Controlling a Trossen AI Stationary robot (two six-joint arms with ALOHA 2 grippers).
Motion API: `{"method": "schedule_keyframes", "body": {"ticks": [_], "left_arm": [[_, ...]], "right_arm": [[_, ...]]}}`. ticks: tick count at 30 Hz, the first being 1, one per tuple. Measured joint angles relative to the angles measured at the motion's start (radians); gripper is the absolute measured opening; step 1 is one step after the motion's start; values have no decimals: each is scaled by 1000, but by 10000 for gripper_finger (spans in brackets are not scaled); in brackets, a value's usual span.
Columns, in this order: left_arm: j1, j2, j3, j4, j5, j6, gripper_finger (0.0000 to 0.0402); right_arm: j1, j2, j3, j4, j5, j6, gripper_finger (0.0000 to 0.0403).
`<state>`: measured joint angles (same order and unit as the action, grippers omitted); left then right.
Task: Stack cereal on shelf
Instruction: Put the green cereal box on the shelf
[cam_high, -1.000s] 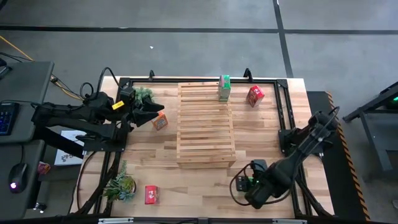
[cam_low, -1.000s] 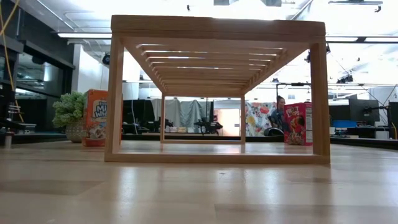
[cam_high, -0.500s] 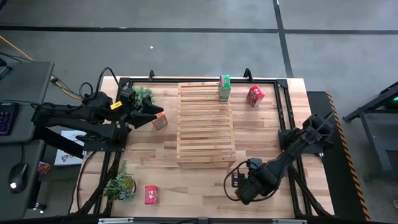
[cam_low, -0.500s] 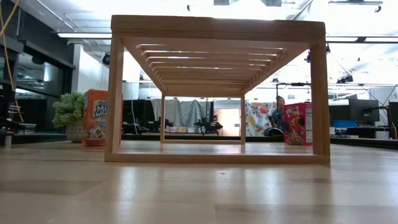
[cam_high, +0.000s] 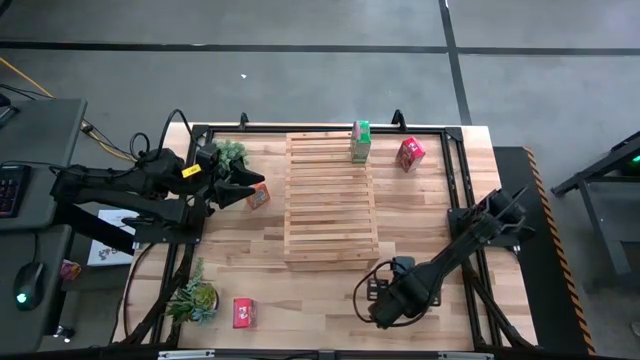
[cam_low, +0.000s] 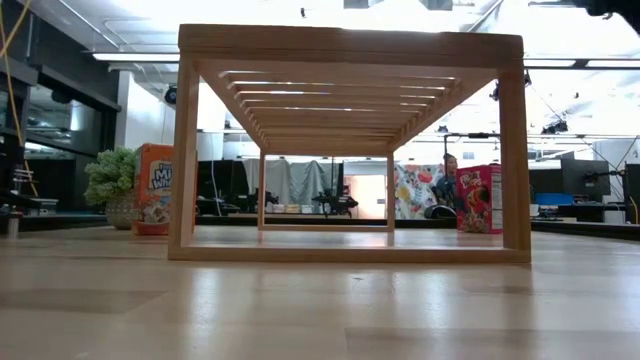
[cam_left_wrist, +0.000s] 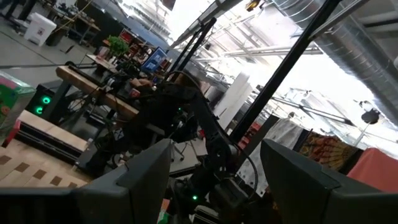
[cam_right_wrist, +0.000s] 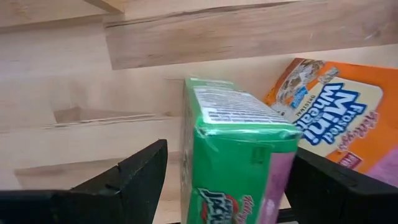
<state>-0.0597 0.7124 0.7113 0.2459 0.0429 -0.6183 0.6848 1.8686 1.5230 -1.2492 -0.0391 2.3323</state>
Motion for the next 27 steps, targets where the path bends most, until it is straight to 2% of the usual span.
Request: {"method": "schedule_keyframes", "body": {"ticks": [9,19,23,27], "left_arm": [[0,0,0,-17,-1,1,239],[0,0,-1,-25,-1,2,239],[0,0,-1,-25,-1,2,239],[0,0,-1,-25,-2,2,239]], "right_arm": [[-4,10,0,0,-25,-2,247],[-4,10,0,22,-29,-4,166],[3,-8,0,93,-48,-88,135],[17,-58,48,188,-41,-305,123]]}}
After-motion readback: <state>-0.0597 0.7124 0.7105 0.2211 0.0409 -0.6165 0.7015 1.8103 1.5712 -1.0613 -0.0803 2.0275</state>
